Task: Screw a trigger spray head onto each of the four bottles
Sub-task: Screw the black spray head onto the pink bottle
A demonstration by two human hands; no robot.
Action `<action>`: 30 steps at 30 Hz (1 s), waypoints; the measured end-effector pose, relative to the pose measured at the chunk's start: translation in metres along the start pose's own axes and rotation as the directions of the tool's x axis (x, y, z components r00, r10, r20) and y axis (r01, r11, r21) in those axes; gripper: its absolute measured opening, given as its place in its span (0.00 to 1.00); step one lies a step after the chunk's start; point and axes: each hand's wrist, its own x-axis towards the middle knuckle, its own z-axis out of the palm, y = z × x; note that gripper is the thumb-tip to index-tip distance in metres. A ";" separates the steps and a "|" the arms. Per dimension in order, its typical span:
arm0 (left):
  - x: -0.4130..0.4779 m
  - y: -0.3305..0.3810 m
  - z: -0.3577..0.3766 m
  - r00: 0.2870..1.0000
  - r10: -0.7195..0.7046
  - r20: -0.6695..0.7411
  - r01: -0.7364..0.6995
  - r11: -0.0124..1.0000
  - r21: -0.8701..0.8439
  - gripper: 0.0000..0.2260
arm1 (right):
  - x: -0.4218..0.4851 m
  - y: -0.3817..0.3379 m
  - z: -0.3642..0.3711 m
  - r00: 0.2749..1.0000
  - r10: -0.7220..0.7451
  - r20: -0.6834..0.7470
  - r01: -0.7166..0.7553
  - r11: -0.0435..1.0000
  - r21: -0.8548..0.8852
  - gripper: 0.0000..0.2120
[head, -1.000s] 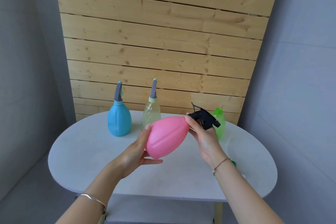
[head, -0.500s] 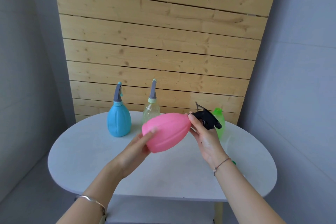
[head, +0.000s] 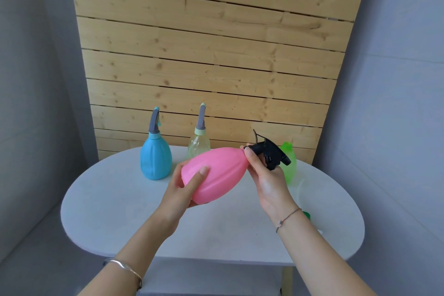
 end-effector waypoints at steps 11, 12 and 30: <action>-0.003 0.006 0.003 0.999 -0.021 0.024 0.018 0.995 0.096 0.27 | 0.006 -0.008 -0.005 0.994 0.077 0.078 -0.078 0.997 0.005 0.18; -0.002 0.006 0.001 0.991 -0.106 0.079 0.101 0.993 0.064 0.27 | 0.007 -0.010 -0.007 0.993 0.072 0.099 -0.071 0.997 -0.011 0.18; 0.004 -0.013 0.005 0.999 0.035 0.027 -0.039 0.980 0.197 0.38 | -0.007 0.000 0.015 0.946 0.312 0.084 -0.215 0.802 -0.557 0.43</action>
